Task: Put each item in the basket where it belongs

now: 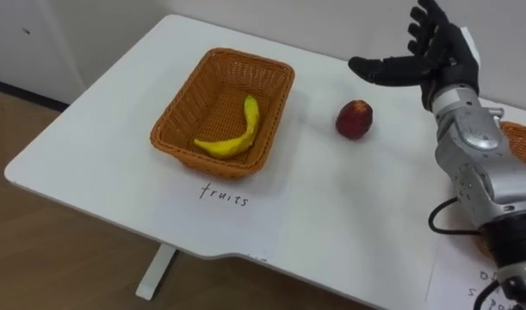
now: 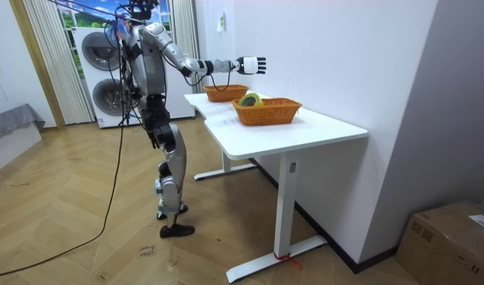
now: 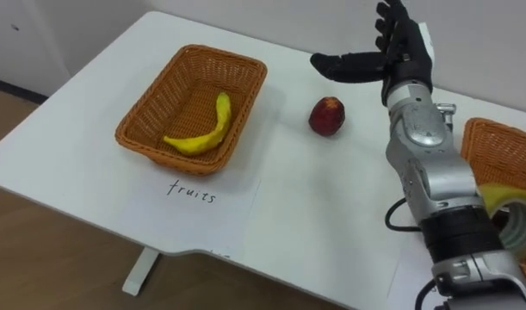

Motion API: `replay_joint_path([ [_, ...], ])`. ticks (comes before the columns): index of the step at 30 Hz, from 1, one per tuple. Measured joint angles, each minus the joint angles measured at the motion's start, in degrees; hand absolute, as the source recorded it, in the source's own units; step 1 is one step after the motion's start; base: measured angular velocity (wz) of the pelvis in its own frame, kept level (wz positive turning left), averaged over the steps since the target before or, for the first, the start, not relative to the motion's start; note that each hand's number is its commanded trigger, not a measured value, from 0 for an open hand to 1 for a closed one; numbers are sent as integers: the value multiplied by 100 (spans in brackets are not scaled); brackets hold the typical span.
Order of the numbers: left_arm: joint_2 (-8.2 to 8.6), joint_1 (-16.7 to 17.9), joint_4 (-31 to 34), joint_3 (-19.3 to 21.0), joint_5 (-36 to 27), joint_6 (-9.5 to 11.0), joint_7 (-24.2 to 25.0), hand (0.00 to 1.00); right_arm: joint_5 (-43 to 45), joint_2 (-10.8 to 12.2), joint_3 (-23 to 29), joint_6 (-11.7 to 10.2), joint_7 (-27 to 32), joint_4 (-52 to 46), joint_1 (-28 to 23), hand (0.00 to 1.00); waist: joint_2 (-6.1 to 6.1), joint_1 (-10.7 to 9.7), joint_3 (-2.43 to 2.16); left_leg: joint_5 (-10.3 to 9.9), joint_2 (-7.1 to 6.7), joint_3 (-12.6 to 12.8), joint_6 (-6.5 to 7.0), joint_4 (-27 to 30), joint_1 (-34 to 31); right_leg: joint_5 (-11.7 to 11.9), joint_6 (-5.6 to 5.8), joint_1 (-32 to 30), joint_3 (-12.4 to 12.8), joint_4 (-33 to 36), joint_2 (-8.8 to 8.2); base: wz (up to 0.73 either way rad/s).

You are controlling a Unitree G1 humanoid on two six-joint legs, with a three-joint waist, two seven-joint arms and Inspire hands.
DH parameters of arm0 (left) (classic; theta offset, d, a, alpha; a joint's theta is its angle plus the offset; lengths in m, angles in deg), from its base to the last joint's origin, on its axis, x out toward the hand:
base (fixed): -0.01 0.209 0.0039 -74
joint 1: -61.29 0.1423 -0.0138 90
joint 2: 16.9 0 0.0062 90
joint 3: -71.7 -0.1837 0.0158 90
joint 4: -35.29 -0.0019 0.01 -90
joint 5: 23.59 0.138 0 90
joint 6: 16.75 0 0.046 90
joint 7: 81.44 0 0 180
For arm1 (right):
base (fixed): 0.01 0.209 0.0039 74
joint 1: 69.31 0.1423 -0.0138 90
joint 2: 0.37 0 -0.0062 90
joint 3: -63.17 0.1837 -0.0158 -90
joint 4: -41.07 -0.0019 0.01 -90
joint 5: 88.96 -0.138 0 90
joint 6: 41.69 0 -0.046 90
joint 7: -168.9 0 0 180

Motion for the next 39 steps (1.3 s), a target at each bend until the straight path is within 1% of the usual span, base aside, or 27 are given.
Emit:
replay_joint_path([
  [3, -8, 10, 68, 1, 2, -48, 2, 0, 0, 0, 0, 0, -33, 0, 0, 0, -13, -1, 13, 8, -17, -1, 14, 0, -6, -5, 8, -3, -4, 0, -16, 0],
  [6, -12, 5, 79, 1, 13, -83, 7, 0, 0, 0, 0, 0, -60, 1, 0, 0, -13, -1, 13, 10, -25, 0, 24, 0, -6, -7, 13, -3, -9, 2, -21, 0],
  [14, -11, -3, 74, -18, 48, -84, 34, 0, 24, 2, -1, -1, -58, 434, 0, 0, -7, 78, 17, 14, -22, -1, 27, -9, 1, -7, 14, 2, -9, 6, -19, 0],
  [24, -12, -9, 39, -17, 90, -89, 73, 0, 55, 4, -3, -1, -57, 511, 0, 0, -7, 154, 15, 17, -23, -2, 30, -39, 24, -8, 15, 8, 2, 4, -7, 0],
  [27, -16, -22, -7, -20, 93, -110, 95, 0, 69, 3, -5, -1, -36, 786, 8, 0, -8, 186, 15, 16, -23, -9, 30, -36, 17, -8, 15, 7, -6, 4, -19, 0],
  [30, -18, -24, -6, -80, 91, -156, 160, 0, 68, 3, -5, 6, -4, 1060, 8, 0, 17, 247, 32, 15, -26, -24, 29, -34, 4, -8, 15, 5, -11, 6, -23, 0],
  [33, -18, -45, -4, -96, 84, -194, 167, 0, 69, 3, -19, 7, 4, 1161, 9, 0, 32, 257, 43, 15, -24, -28, 28, -37, 1, -8, 15, 1, -10, 7, -21, 0],
  [37, -22, -63, -1, -132, 90, -195, 153, 0, 72, 4, -29, 6, 4, 1355, 21, 0, 43, 279, 50, 15, -25, -20, 28, -41, -1, -9, 16, -10, 1, 10, -18, 0],
  [39, -15, -73, 43, -154, 86, -194, 123, 0, 64, 9, -30, 6, -5, 1625, 123, 0, 47, 307, 53, 16, -23, 4, 29, -43, -43, -9, 17, -65, 2, 19, -19, -5],
])
